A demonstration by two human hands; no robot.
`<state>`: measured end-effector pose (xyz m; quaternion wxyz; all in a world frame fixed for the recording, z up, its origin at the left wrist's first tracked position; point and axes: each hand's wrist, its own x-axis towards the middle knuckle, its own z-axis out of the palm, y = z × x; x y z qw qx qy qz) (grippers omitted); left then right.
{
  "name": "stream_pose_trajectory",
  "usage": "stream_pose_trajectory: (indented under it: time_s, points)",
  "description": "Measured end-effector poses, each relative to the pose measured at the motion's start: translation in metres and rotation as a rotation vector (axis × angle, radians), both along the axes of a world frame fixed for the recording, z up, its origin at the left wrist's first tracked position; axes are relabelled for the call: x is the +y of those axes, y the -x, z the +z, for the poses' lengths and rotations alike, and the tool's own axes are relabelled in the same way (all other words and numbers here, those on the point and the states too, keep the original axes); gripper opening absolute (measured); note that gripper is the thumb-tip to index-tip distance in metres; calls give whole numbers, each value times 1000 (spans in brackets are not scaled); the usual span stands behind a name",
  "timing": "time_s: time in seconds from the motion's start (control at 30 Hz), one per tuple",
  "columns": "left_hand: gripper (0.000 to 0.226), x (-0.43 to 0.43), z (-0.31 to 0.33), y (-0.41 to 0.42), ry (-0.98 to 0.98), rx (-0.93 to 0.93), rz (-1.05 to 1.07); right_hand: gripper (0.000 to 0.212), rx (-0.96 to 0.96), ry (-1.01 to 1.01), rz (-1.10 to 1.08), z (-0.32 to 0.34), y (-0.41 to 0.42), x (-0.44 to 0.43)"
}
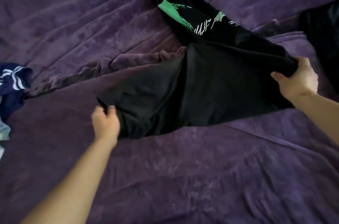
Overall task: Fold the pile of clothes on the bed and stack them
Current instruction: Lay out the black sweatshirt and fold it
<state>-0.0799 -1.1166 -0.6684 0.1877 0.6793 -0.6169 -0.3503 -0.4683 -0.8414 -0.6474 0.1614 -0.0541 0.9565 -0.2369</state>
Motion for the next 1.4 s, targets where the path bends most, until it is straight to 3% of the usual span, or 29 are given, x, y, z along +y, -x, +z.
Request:
stream_pose_trajectory:
  time_s: [0.07,0.1,0.2,0.3,0.4,0.47,0.53,0.63,0.7,0.77,0.83,0.9,0.97,1.03,1.13,1.33,1.4]
  points:
    - [28,-32,-3,-13,-289,175,429,66,67,-109,96,3,-2,-4]
    - [42,-39,-2,-21,-427,213,496,73,142,-176,182,6,-6,-6]
    - [72,-18,1,-37,-609,229,334,77,445,-190,485,15,-34,-20]
    - [49,24,-2,-44,-484,125,83,57,371,-81,847,13,-93,-48]
    - [13,35,-10,-50,-323,26,-29,64,183,-246,1225,-14,-156,-69]
    - [18,24,-13,-58,-169,-128,-87,53,187,-367,1321,-38,-176,-69]
    - [23,17,-17,-70,-135,-328,-194,37,181,-437,1253,-51,-177,-61]
    - [22,25,-17,-75,-207,-541,-179,33,90,-449,1252,-57,-174,-47]
    - [40,33,-9,-61,-192,-624,-115,31,-81,-426,1271,-47,-168,-40]
    - [63,39,0,-41,-45,-661,-168,30,-101,-331,1179,-31,-151,-34]
    - [64,46,6,-15,175,-599,-361,36,166,-151,940,-14,-120,-30]
    - [51,62,10,20,293,-485,-611,55,397,-83,567,0,-82,-21]
    - [40,86,7,56,297,-411,-828,77,345,-171,198,5,-44,-9]
    - [40,111,-1,84,254,-413,-981,72,166,-246,-19,-2,-14,6]
    - [49,134,-23,107,112,-500,-1054,36,61,-155,-87,-11,13,37]
    - [56,128,-35,98,-27,-641,-1128,32,-78,-394,-180,-19,23,86]
    - [55,122,-31,98,-4,-637,-1142,35,85,-357,-82,-14,20,67]
